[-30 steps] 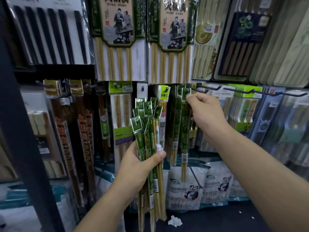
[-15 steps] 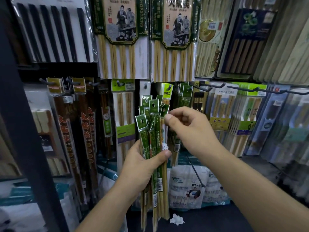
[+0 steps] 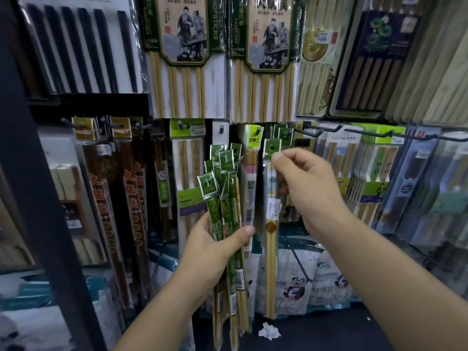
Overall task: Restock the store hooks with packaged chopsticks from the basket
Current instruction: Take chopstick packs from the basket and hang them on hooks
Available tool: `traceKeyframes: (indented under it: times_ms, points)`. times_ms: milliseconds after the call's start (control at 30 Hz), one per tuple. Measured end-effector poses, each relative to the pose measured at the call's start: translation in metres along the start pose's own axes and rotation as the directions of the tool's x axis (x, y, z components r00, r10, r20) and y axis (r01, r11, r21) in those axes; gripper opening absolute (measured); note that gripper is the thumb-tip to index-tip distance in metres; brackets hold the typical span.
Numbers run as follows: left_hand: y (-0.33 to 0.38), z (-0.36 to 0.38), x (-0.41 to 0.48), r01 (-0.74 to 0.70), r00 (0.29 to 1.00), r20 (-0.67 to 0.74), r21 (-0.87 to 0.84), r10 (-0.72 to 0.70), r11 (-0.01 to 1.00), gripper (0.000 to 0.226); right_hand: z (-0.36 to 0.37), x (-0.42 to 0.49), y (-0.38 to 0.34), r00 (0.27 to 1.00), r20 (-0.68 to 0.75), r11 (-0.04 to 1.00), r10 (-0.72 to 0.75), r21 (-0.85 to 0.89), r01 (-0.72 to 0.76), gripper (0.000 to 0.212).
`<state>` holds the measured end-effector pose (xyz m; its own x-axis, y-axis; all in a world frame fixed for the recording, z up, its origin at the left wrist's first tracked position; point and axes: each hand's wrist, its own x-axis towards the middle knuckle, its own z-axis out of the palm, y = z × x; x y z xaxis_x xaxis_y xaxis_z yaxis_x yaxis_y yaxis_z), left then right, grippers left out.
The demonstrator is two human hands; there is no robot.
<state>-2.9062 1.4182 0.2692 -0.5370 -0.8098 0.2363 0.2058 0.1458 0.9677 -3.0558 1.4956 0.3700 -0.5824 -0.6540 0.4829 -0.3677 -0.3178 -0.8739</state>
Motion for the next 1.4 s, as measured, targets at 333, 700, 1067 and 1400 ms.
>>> traceKeyframes:
  times_ms: [333,700,1067,1400]
  points:
    - [0.001,0.0,-0.002,0.02,1.0,0.015,-0.007,-0.02,1.0,0.057,-0.014,0.031,-0.007,0.987,-0.157,0.998,0.03,-0.043,-0.037,0.029]
    - [0.001,0.002,-0.003,0.049,0.999,0.016,0.004,-0.049,0.999,0.047,-0.016,0.041,0.004,0.983,-0.184,0.992,0.021,-0.119,-0.043,0.033]
    - [0.003,-0.001,-0.003,0.041,0.995,0.092,-0.046,-0.037,0.998,0.02,-0.01,0.009,0.013,0.997,-0.078,0.977,-0.004,-0.211,-0.013,0.019]
    - [0.004,0.007,-0.006,0.028,0.997,0.071,-0.093,-0.022,0.995,0.015,0.011,-0.013,0.018,0.985,0.172,0.996,0.032,-0.089,-0.017,0.012]
